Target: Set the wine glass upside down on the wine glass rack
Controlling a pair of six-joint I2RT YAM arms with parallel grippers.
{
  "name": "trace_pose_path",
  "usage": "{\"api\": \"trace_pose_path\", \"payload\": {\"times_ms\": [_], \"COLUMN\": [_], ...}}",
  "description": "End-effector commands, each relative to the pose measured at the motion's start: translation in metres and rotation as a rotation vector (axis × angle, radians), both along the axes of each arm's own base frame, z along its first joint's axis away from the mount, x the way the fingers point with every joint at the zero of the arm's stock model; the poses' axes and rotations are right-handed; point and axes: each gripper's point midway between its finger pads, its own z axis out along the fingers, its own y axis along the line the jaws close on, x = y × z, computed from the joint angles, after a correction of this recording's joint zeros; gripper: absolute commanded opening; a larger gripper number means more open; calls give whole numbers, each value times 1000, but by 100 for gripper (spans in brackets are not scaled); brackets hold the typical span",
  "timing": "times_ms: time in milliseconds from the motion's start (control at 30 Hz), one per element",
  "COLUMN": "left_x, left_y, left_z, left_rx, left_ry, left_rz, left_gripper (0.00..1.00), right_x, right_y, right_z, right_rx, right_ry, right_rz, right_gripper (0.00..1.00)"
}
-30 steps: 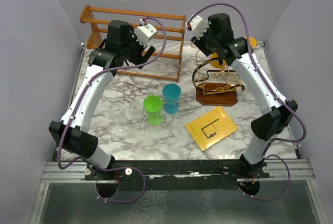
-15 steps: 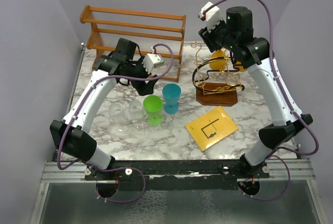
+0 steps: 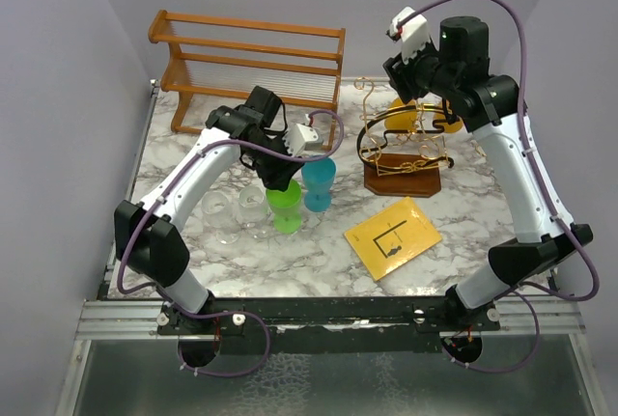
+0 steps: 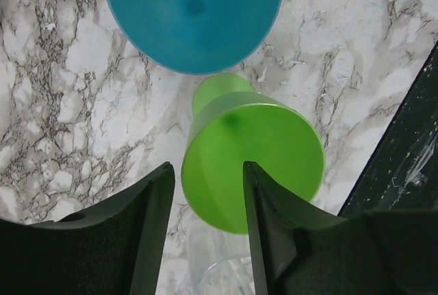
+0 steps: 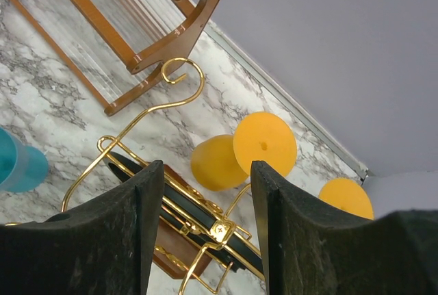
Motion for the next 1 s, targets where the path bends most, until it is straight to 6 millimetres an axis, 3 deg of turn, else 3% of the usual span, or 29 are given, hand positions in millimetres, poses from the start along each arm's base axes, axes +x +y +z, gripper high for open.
{"api": "trace_pose_path", "payload": {"times_ms": [0, 300, 567, 767, 967], "left_x": [1, 3, 14, 32, 56], "left_y": [3, 3, 6, 10, 15], "left_z": [-11, -22, -21, -12, -5], "left_rx": [55, 81, 109, 141, 188], "left_ry": [-4, -1, -47, -133, -209], "left_rz": [-18, -38, -53, -48, 4], "left_gripper": [46, 23, 8, 0, 0], "right_x": [-8, -6, -4, -3, -3], "right_y": [-1, -2, -6, -8, -9], "right_z": [8, -1, -3, -6, -7], "right_rx": [32, 22, 11, 6, 2], "right_ry": [-16, 3, 3, 7, 8], "right_rz": [25, 30, 17, 13, 11], "right_gripper": [53, 53, 53, 53, 53]}}
